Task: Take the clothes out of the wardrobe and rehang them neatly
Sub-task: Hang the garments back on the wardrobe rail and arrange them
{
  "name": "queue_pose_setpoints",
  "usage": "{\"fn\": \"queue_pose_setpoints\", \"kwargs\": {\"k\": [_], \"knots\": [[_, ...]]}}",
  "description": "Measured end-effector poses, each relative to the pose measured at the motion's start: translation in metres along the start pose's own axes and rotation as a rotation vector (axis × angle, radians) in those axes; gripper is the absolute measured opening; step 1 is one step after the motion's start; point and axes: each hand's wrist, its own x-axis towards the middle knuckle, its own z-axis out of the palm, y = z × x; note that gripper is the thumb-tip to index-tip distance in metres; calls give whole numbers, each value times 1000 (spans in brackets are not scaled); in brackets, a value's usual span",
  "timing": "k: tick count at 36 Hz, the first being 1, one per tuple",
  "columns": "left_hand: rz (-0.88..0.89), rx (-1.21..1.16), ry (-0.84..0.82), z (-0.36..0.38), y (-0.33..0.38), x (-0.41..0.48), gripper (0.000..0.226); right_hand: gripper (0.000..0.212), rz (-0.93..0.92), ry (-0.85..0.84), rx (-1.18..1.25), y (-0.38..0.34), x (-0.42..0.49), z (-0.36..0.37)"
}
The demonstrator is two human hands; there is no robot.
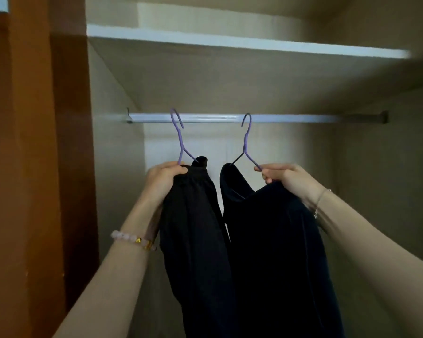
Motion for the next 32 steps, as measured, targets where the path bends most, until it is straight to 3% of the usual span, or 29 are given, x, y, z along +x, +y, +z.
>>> {"fn": "queue_pose_setpoints", "kwargs": {"k": [6, 8, 11, 15, 19, 25, 32], "knots": [[71, 101, 105, 3, 19, 40, 24, 20, -75, -29, -16, -13, 70, 5], [58, 141, 121, 6, 24, 51, 10, 21, -87, -42, -29, -19, 86, 8], [33, 192, 150, 9, 29, 68, 19, 21, -87, -64, -18, -26, 108, 15], [-8, 223, 185, 10, 35, 85, 5, 23, -69, -68, -59, -33, 136, 26], [-19, 241, 202, 4, 33, 102, 35, 19, -38, -67, -110, -32, 158, 34], [-6, 249, 251, -2, 31, 110, 32, 25, -7, -69, -89, -16, 171, 40], [-9, 273, 295, -4, 34, 122, 47, 24, -17, -67, -64, -3, 171, 48]]}}
